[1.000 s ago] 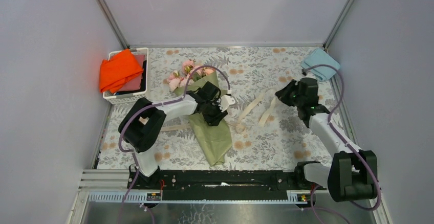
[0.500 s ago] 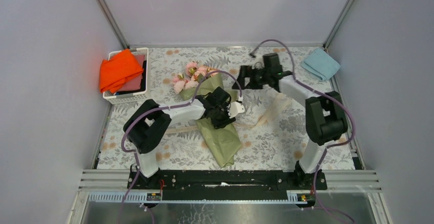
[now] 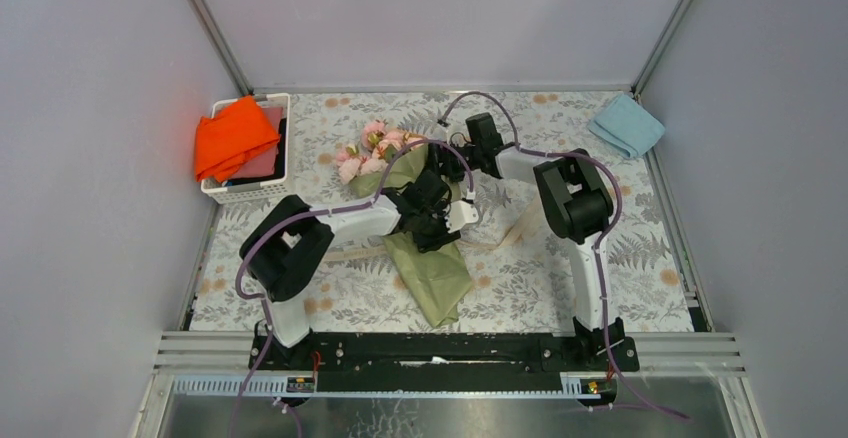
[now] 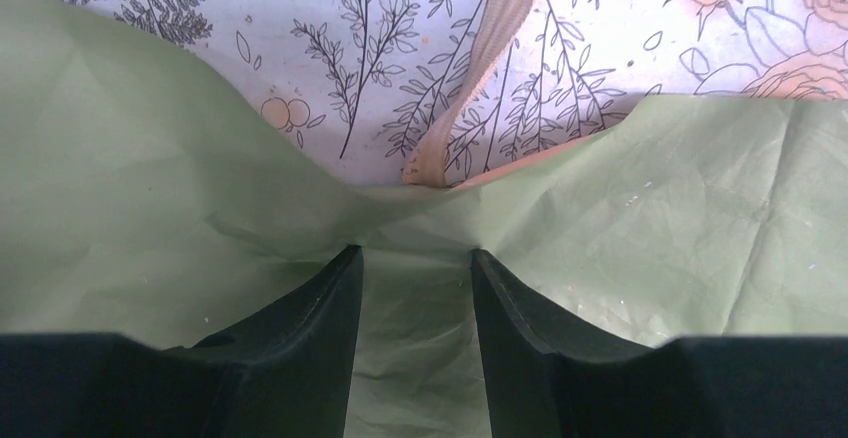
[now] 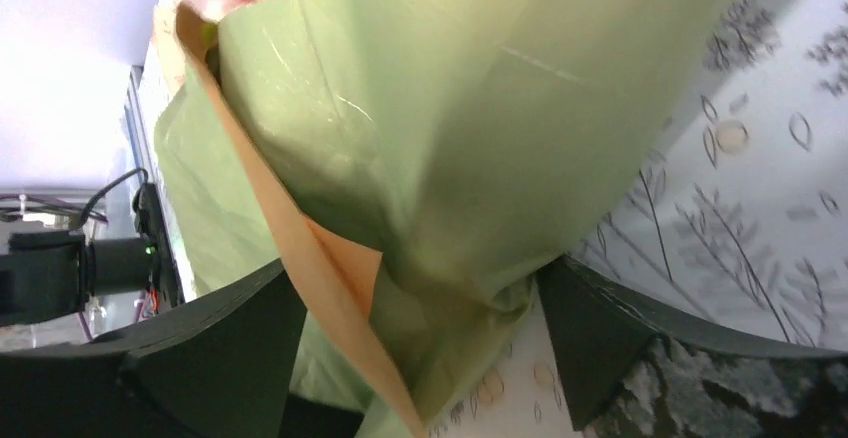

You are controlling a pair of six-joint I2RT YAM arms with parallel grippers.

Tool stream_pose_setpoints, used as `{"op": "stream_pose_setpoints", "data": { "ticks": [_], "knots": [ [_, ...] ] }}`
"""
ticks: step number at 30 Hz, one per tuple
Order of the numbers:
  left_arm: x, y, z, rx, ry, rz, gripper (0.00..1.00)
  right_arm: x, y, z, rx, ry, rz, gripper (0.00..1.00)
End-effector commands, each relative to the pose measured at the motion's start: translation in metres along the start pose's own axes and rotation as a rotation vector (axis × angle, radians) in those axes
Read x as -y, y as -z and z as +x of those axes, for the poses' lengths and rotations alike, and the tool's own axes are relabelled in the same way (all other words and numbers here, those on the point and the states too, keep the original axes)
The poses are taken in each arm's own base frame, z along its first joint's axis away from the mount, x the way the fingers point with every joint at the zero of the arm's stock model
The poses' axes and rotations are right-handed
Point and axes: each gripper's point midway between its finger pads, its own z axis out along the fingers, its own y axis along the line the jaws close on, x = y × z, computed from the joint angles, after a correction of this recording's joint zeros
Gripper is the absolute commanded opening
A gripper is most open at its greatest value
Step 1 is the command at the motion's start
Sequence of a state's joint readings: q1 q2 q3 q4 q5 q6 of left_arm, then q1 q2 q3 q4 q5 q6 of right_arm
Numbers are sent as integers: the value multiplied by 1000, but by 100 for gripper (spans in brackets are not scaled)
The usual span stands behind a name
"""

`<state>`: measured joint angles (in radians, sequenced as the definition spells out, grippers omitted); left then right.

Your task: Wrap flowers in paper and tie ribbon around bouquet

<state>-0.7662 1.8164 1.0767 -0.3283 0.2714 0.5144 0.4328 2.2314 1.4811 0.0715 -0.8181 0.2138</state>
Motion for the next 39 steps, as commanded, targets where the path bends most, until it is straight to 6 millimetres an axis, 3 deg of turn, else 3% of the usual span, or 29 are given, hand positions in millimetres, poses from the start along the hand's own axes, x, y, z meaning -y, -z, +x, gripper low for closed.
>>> {"op": "stream_pose_setpoints", "data": {
  "ticks": [1, 4, 6, 7, 8, 11, 13, 15, 17, 19, 21, 23, 25, 27, 31, 35, 39],
  "knots": [
    [16, -7, 35, -103, -29, 37, 51, 1, -32, -6, 64, -68, -80, 82],
    [12, 0, 27, -87, -53, 21, 52, -4, -36, -11, 109, -115, -133, 55],
    [9, 7, 19, -74, -65, 18, 58, -13, -34, -13, 127, -133, -186, 29],
    [9, 12, 13, -66, -69, 21, 63, -16, -31, -16, 142, -134, -186, 10],
    [9, 18, 7, -58, -66, 28, 68, -14, -28, -15, 154, -142, -163, 1],
    [4, 47, -14, -6, -23, 38, 84, -7, -14, -18, 212, -158, -91, 0],
    [-7, 79, -22, 33, 17, 23, 98, 1, -1, -20, 261, -194, -39, 0],
    [-29, 115, -15, 47, 101, -22, 99, 8, 11, -21, 311, -208, 9, 0],
    [-59, 156, 17, 14, 258, -98, 98, 9, 19, -18, 334, -190, 45, 0],
    [-97, 201, 82, -40, 490, -236, 98, 6, 22, -13, 339, -190, 45, 0],
    [-120, 240, 157, -95, 709, -383, 98, 4, 24, -8, 336, -198, 41, 0],
    [-124, 265, 229, -141, 913, -479, 98, 5, 23, -2, 323, -205, 42, 0],
    [-117, 273, 276, -140, 1060, -505, 94, 6, 23, 2, 316, -208, 50, 0],
    [-106, 265, 304, -135, 1154, -494, 91, 7, 23, 4, 311, -207, 53, 0],
    [-103, 250, 336, -133, 1271, -512, 75, 6, 24, 5, 301, -203, 59, 0],
    [-106, 243, 353, -113, 1331, -564, 61, 7, 28, 9, 280, -184, 92, 0],
    [-96, 227, 360, -131, 1339, -520, 51, 8, 34, 7, 277, -159, 131, 0]
  ]
}}
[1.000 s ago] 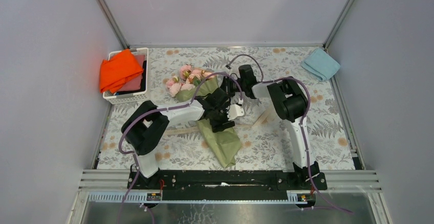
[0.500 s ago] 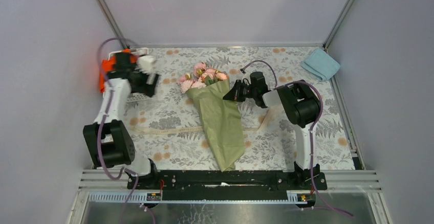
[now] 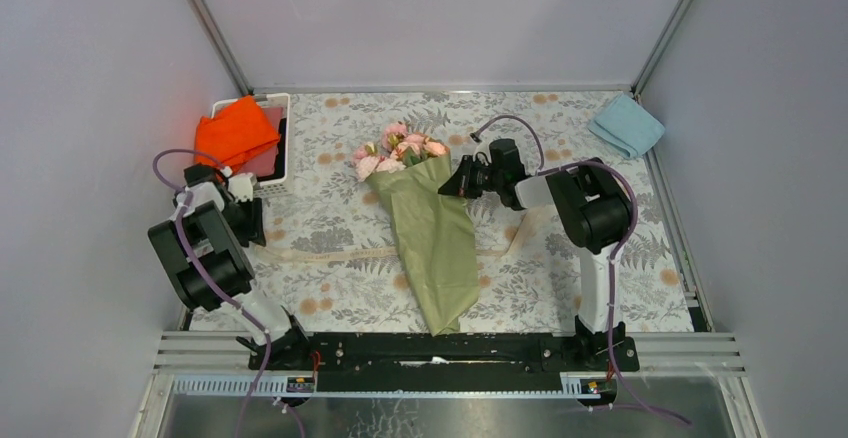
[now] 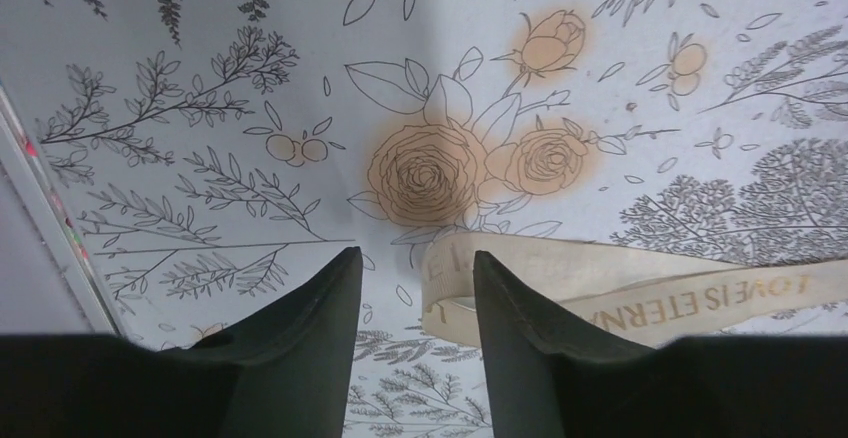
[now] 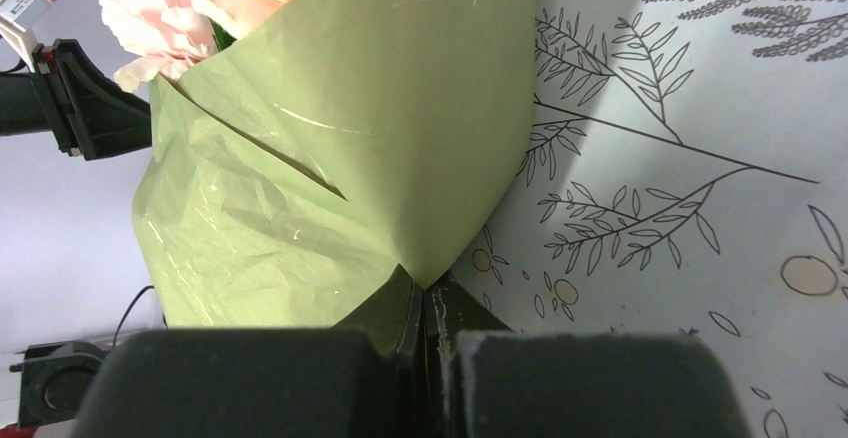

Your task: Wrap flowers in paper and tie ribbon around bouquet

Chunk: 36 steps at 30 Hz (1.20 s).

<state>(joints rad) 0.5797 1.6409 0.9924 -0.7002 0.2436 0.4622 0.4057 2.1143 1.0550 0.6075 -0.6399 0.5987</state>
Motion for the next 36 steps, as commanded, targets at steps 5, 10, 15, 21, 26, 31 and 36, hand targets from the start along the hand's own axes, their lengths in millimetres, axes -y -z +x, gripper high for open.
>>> {"op": "stream_pose_setpoints", "data": {
  "ticks": [5, 10, 15, 21, 26, 31, 36],
  "knots": [
    [-5, -15, 13, 2, -9, -4, 54, -16, 14, -22, 41, 95, 45, 0],
    [3, -24, 23, -26, -29, 48, 5, -13, 14, -21, 49, 80, 57, 0],
    [71, 30, -41, 185, -88, 432, 0, 1, 29, -22, 64, 52, 95, 0],
    [181, 180, -196, 619, -383, 488, 0, 17, 51, -15, 50, 45, 134, 0],
    [319, 354, -266, 1048, -625, 563, 0, 28, 60, -15, 57, 48, 175, 0],
    [400, 434, -251, 1204, -704, 787, 0, 29, 62, -16, 72, 41, 189, 0],
    [433, 321, -217, 889, -677, 902, 0, 32, 61, -13, 56, 33, 199, 0]
  ]
}}
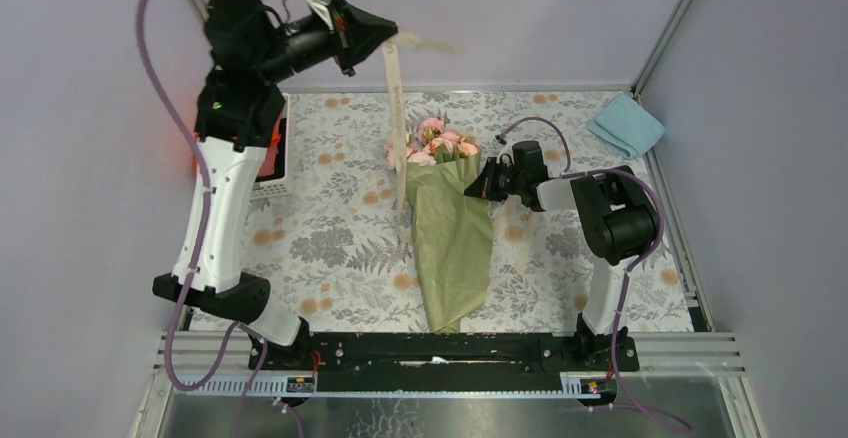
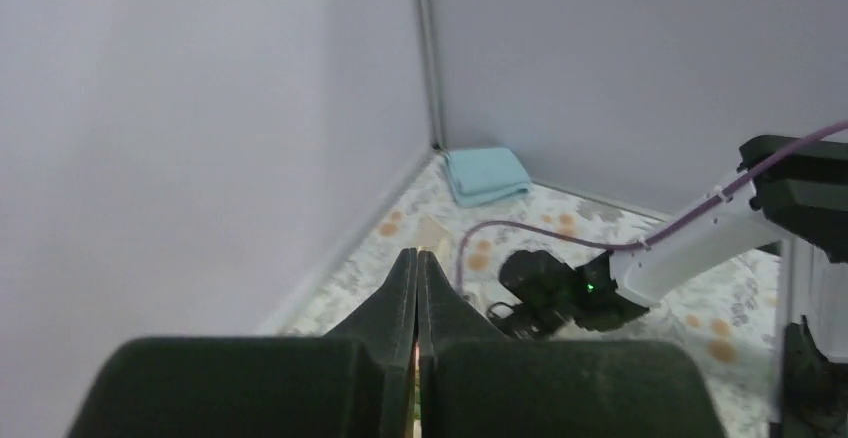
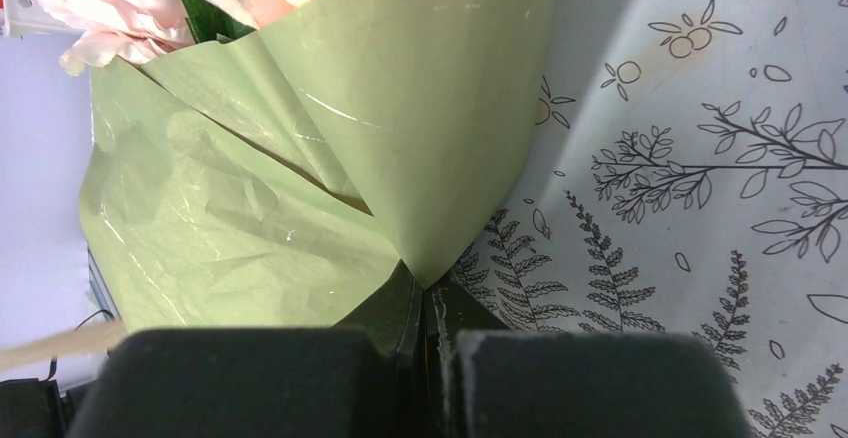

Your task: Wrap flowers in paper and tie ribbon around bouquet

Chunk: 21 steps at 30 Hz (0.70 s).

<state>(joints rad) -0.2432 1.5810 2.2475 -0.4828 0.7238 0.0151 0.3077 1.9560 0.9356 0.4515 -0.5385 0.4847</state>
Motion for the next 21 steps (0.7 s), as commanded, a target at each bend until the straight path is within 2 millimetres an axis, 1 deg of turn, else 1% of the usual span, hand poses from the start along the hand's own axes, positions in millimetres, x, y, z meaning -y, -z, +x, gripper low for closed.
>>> {"op": "stream_pose_setpoints", "data": {
  "ticks": [1, 2, 4, 5, 6, 8, 9, 10, 11, 13, 15, 16, 18, 20, 21],
  "knots": [
    [15, -39, 169, -298, 324, 78, 0, -5, 6, -5, 8, 26, 12, 0],
    [27, -41, 200, -351, 348, 88, 0, -4, 5, -5, 6, 21, 12, 0],
    [63, -45, 268, -476, 372, 139, 0, -5, 5, -6, 4, 12, 13, 0],
    [81, -45, 298, -538, 375, 166, 0, -4, 5, -6, 3, 5, 19, 0],
    [101, -46, 328, -598, 379, 194, 0, -5, 6, -8, 3, 1, 26, 3],
    [119, -44, 376, -690, 392, 217, 0, -7, 11, -12, 12, 6, 42, 8],
    [125, -43, 394, -722, 405, 224, 0, -9, 14, -15, 17, 14, 50, 11],
    [128, -43, 409, -749, 418, 229, 0, -10, 17, -17, 16, 16, 62, 15],
    [131, -43, 423, -775, 429, 236, 0, -11, 19, -18, 12, 20, 70, 16],
    [136, -42, 446, -820, 441, 248, 0, -14, 24, -21, -3, 26, 80, 23],
    [140, -39, 469, -868, 449, 241, 0, -19, 31, -26, 1, 35, 98, 34],
    [141, -35, 483, -901, 459, 233, 0, -20, 37, -31, 8, 46, 122, 38],
    [143, -27, 503, -951, 470, 225, 0, -16, 55, -43, 37, 73, 220, 47],
    [145, -20, 516, -990, 484, 218, 0, 2, 84, -51, 64, 68, 384, 61],
    [148, -18, 521, -1003, 498, 221, 0, 15, 101, -54, 93, 55, 472, 69]
  ]
}}
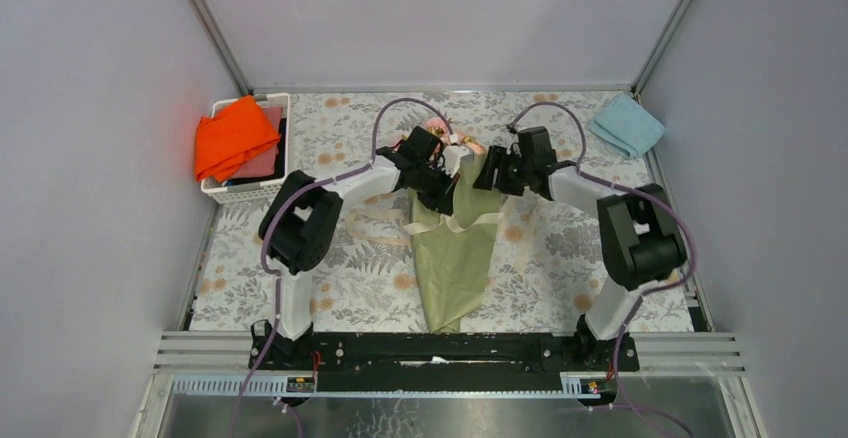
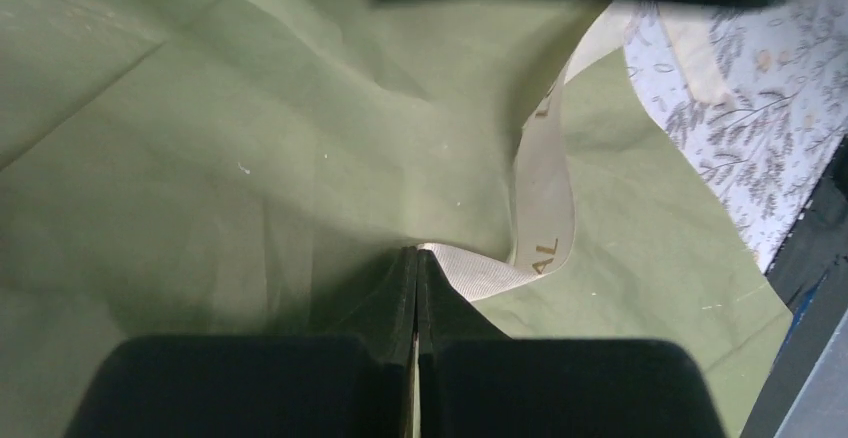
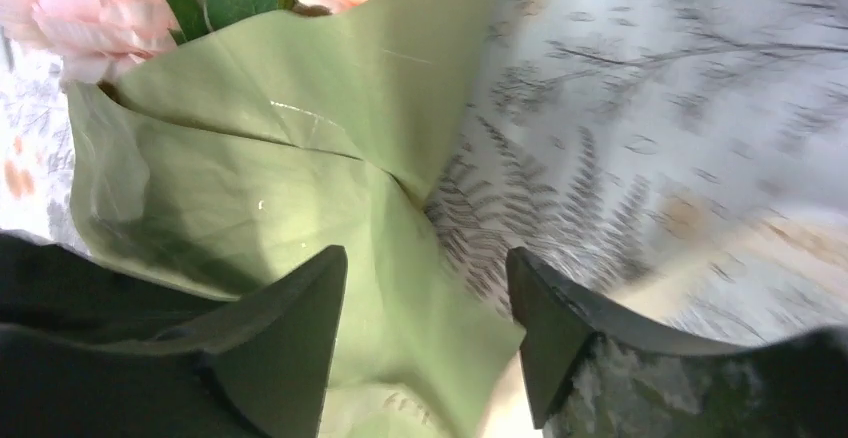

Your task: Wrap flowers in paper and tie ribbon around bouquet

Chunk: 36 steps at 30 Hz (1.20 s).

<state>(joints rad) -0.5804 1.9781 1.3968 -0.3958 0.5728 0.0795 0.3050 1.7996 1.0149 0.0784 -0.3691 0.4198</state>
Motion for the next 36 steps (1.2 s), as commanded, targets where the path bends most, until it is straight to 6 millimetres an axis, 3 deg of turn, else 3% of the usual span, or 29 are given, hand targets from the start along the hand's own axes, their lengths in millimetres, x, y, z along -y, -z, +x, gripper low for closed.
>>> {"op": "stream_pose_setpoints", "data": {
  "ticks": [1, 3, 5, 9, 12, 14, 15, 19, 21, 26, 28, 32, 34, 36],
  "knots": [
    [-16, -15, 10, -23, -3, -23, 0, 43, 72, -40, 163, 17, 356, 75],
    [-16, -18, 16, -34, 11, -14, 0, 71, 90, -30, 208, -21, 464, 82],
    [-17, -19, 17, -36, 13, -18, 0, 91, 94, -15, 213, -42, 520, 85],
    [-15, -17, 17, -32, 13, -16, 0, 110, 72, 13, 62, -56, 551, 85],
    [-13, -14, 17, -23, 16, -18, 0, 119, 54, 22, 5, -72, 559, 81],
    [-10, -12, 15, -17, 22, -15, 0, 127, 50, 30, -22, -78, 579, 70],
    [-9, -10, 13, -8, 21, -11, 0, 128, 50, 33, -32, -80, 579, 60],
    [-3, -5, -5, 30, 15, 6, 0, 126, 67, 37, -17, -80, 575, 2],
    [-5, -6, -14, 37, 10, 2, 0, 117, 86, 31, 24, -69, 571, 0],
    [-15, -18, -34, 37, 8, -2, 0, 73, 163, 10, 152, -13, 528, 0],
    [-18, -22, -43, 46, 3, -2, 0, 39, 189, 9, 161, 19, 423, 0],
    [-28, -31, -54, 56, -9, -16, 0, -68, 234, 21, 145, 218, 4, 0],
    [-32, -37, -57, 57, -9, -16, 0, -129, 254, 42, 97, 351, -292, 0],
    [-34, -44, -58, 55, -3, -3, 0, -177, 268, 61, 78, 459, -545, 0]
  ]
}}
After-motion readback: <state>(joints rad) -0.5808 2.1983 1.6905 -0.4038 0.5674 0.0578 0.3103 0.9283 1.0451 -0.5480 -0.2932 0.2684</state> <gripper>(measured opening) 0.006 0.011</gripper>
